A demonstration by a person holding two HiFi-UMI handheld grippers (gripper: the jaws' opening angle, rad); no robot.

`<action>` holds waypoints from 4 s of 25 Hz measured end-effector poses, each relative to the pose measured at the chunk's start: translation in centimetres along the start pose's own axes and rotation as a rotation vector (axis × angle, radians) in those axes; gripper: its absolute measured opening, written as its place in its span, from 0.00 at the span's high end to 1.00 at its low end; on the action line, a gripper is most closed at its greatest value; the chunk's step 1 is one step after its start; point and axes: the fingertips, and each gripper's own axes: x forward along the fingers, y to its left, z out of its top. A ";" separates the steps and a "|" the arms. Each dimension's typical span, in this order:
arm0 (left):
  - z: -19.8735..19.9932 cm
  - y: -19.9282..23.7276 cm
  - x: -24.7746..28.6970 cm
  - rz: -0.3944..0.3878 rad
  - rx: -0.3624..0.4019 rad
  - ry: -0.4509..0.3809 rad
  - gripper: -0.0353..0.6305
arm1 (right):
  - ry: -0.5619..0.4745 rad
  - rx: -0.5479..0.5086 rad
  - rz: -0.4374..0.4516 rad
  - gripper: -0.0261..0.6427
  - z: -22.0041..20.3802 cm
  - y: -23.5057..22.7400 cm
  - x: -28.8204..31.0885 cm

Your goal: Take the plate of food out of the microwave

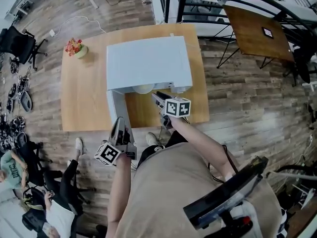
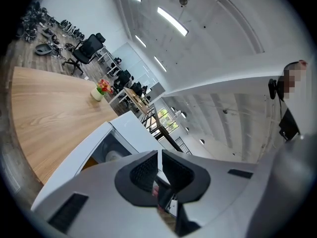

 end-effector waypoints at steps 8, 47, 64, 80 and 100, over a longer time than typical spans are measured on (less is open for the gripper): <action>-0.9 1.2 1.5 0.056 0.032 0.018 0.94 | -0.013 0.115 -0.101 0.75 -2.6 -7.3 4.5; 1.5 3.9 1.1 0.186 0.068 -0.026 0.94 | -0.002 0.330 -0.080 0.77 -6.9 -13.5 14.6; 0.9 4.7 -0.3 0.218 0.053 -0.037 0.94 | -0.056 0.614 -0.044 0.93 -7.7 -14.8 14.3; -0.5 4.4 -0.4 0.228 0.060 -0.016 0.94 | -0.058 0.687 0.007 0.73 -8.9 -15.1 15.1; -0.3 3.4 0.6 0.199 0.053 -0.037 0.94 | 0.074 0.648 0.120 0.93 -8.4 -11.2 9.6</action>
